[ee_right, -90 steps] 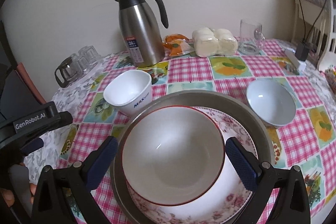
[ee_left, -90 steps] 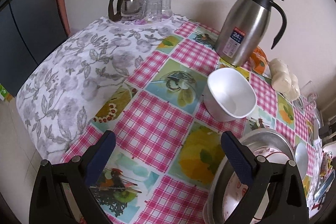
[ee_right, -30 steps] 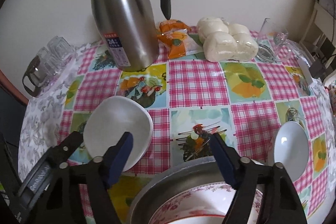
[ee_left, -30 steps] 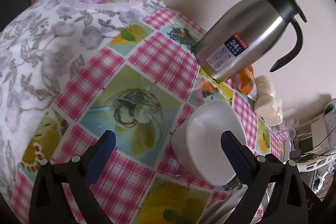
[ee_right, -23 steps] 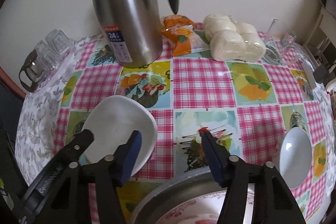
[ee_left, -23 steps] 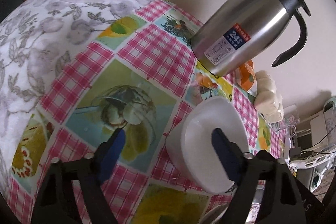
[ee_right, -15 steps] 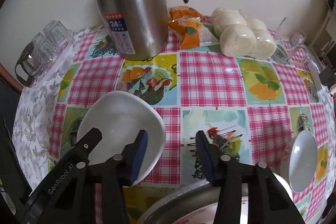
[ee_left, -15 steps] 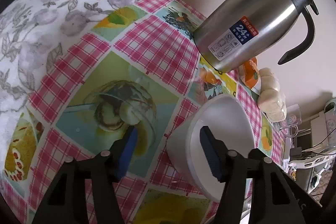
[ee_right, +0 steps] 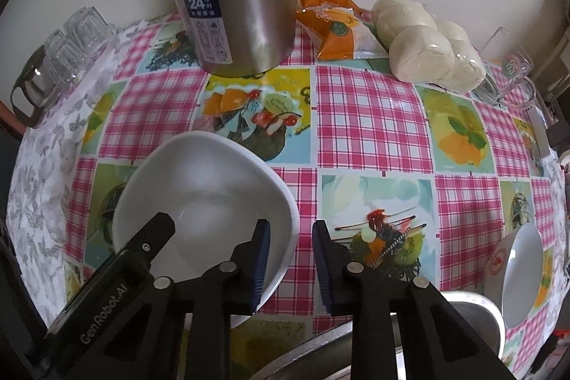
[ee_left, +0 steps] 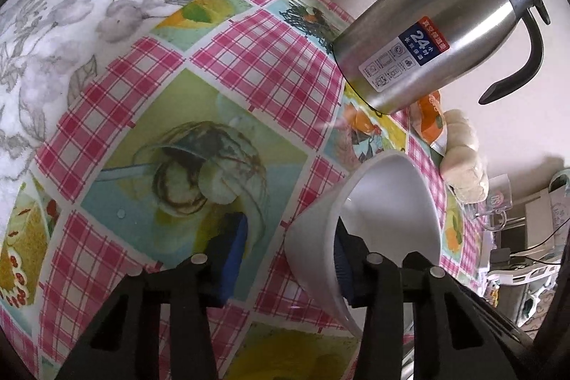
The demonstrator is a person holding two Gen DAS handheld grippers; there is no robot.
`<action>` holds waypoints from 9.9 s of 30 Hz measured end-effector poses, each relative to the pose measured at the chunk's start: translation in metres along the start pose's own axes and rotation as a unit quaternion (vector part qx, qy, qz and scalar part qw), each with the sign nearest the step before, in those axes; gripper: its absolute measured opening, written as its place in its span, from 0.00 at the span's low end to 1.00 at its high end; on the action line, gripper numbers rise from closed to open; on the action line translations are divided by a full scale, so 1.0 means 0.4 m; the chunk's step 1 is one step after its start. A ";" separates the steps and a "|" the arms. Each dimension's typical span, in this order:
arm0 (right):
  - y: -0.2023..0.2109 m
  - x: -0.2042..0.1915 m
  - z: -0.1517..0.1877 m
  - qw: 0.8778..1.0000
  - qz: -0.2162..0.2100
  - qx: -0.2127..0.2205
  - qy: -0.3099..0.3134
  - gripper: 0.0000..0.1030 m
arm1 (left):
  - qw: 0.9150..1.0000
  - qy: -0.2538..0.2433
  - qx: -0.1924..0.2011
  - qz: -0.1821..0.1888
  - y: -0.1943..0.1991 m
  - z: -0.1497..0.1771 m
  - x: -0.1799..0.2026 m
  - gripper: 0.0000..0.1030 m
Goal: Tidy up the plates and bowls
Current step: 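Close the left tool on the white square bowl's rim, then lift the white square bowl with the left tool and carry it over the basin, then lower the white square bowl into the basin onto the red-rimmed bowl, then open the left tool and release the white square bowl, then move the right tool to the rim of the white round bowl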
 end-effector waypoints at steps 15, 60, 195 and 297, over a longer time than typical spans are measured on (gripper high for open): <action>-0.032 -0.010 0.007 1.000 -0.009 -0.024 -0.006 0.15 | 1.000 -0.009 -0.008 0.023 -0.014 0.000 0.005 0.30; 0.358 0.155 0.167 0.983 -0.108 0.143 -0.026 0.13 | 0.989 -0.103 0.094 0.049 0.336 0.150 0.184 0.20; 0.299 0.402 0.403 0.965 -0.186 0.109 -0.150 0.19 | 0.987 -0.160 0.019 0.005 0.327 0.374 0.269 0.21; 0.262 0.784 0.374 0.947 -0.081 0.147 -0.273 1.00 | 0.938 -0.323 0.119 -0.047 0.304 0.444 0.676 0.85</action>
Point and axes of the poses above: each gripper's, at about its wrist camera, not at the fingertips, and y roughly against the way its jaws point, x to its right, z to its underside, the point moved 1 cm from there along -y, roughly the way its jaws point, and after that the axes turned 3 degrees about -y, right-handed, at the moved point
